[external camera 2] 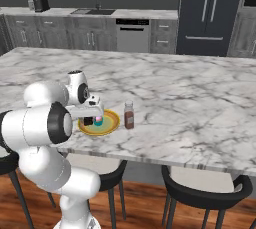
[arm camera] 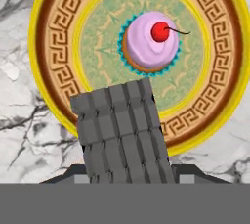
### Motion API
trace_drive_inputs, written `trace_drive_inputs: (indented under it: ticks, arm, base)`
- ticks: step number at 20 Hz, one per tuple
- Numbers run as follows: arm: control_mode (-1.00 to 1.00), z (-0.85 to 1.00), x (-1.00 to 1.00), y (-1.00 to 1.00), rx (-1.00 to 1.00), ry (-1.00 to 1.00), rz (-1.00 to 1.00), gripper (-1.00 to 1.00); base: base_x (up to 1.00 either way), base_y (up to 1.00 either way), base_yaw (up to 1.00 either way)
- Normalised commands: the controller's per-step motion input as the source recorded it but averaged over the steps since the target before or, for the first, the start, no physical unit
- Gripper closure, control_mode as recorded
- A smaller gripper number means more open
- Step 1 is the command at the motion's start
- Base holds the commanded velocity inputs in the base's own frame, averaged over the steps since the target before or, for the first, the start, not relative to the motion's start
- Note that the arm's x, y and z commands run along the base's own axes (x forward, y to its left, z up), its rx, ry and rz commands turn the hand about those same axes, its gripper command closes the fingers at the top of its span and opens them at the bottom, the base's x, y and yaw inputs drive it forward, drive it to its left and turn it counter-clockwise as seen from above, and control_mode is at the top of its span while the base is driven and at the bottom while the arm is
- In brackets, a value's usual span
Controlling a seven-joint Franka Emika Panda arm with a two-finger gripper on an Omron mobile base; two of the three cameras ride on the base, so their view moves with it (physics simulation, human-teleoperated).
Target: Take the cinnamon bottle from the cabinet and place it on the dining table, next to the plate with the cupcake. Then take the chocolate from the dining counter and place it on the cupcake plate.
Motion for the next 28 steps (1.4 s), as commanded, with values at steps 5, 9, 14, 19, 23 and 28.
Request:
trace_drive_inputs:
  ticks: [5,9,14,19,23,28]
  arm:
    - [-1.00,-0.29,0.35,0.00,-0.03,0.00,0.25,1.00]
    - [-1.00,-0.24,0.20,0.00,0.00,0.00,0.21,1.00]
    - [-1.00,-0.27,0.21,0.00,0.00,0.00,0.16,1.00]
    - [-1.00,-0.18,0.06,0.00,0.00,0.00,0.13,1.00]
    - [-1.00,-0.08,-0.10,0.00,0.00,0.00,0.09,-1.00]
    - [-1.00,0.00,-0.23,-0.06,0.00,-0.04,0.02,-1.00]
  base:
    - [0.00,0.00,0.00]
    - [0.00,0.00,0.00]
    - [0.00,0.00,0.00]
    - [0.00,0.00,0.00]
    - [0.00,0.00,0.00]
    - [0.00,0.00,0.00]
